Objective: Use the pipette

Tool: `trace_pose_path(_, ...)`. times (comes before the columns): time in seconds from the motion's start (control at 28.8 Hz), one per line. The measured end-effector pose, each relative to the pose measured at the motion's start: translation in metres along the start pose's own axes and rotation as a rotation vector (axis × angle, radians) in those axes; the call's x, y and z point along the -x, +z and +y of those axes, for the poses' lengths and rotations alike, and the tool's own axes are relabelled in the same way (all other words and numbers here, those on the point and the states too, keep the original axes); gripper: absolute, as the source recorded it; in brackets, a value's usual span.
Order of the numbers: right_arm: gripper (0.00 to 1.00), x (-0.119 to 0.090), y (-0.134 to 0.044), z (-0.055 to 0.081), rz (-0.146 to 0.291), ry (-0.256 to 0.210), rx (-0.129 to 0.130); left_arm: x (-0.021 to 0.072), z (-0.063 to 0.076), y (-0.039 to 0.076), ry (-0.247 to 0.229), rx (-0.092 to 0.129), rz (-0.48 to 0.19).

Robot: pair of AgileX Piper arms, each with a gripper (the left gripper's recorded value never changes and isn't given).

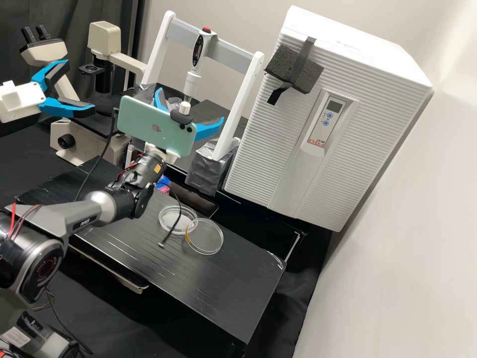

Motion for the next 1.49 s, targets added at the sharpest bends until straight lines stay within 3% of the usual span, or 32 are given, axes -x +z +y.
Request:
trace_pose_path(0.14,1.0,-0.012,-0.017,0.003,0.005,-0.012,-0.017,-0.0007,-0.002,0.001,-0.007,0.009,0.003)
trace_pose_path(0.24,1.0,-0.023,-0.028,0.004,0.006,-0.018,-0.004,-0.0007,-0.002,0.001,-0.007,0.009,0.003)
trace_pose_path(0.38,1.0,-0.039,-0.04,0.002,-0.006,-0.019,0.021,-0.0007,-0.002,0.001,-0.007,0.009,0.003)
trace_pose_path(0.52,1.0,-0.057,-0.049,-0.002,-0.017,-0.03,0.069,-0.0011,-0.004,0.001,-0.012,0.009,0.004)
trace_pose_path(0.66,1.0,-0.073,-0.053,-0.008,-0.041,-0.039,0.095,-0.0016,-0.006,0.0,-0.017,0.009,0.006)
trace_pose_path(0.83,1.0,-0.087,-0.052,-0.016,-0.075,-0.055,0.115,-0.0008,-0.006,-0.003,-0.02,0.005,0.017)
trace_pose_path(1.01,1.0,-0.101,-0.049,-0.019,-0.092,-0.069,0.168,-0.0007,-0.006,-0.004,-0.02,0.004,0.021)
trace_pose_path(1.04,0.0,-0.103,-0.049,-0.02,-0.097,-0.069,0.171,-0.0007,-0.006,-0.004,-0.02,0.004,0.021)
trace_pose_path(1.32,0.0,-0.113,-0.046,-0.022,-0.135,-0.087,0.184,-0.0007,-0.007,-0.005,-0.021,0.003,0.023)
trace_pose_path(1.49,0.0,-0.115,-0.044,-0.024,-0.142,-0.09,0.177,-0.0019,-0.011,-0.005,-0.036,0.004,0.024)
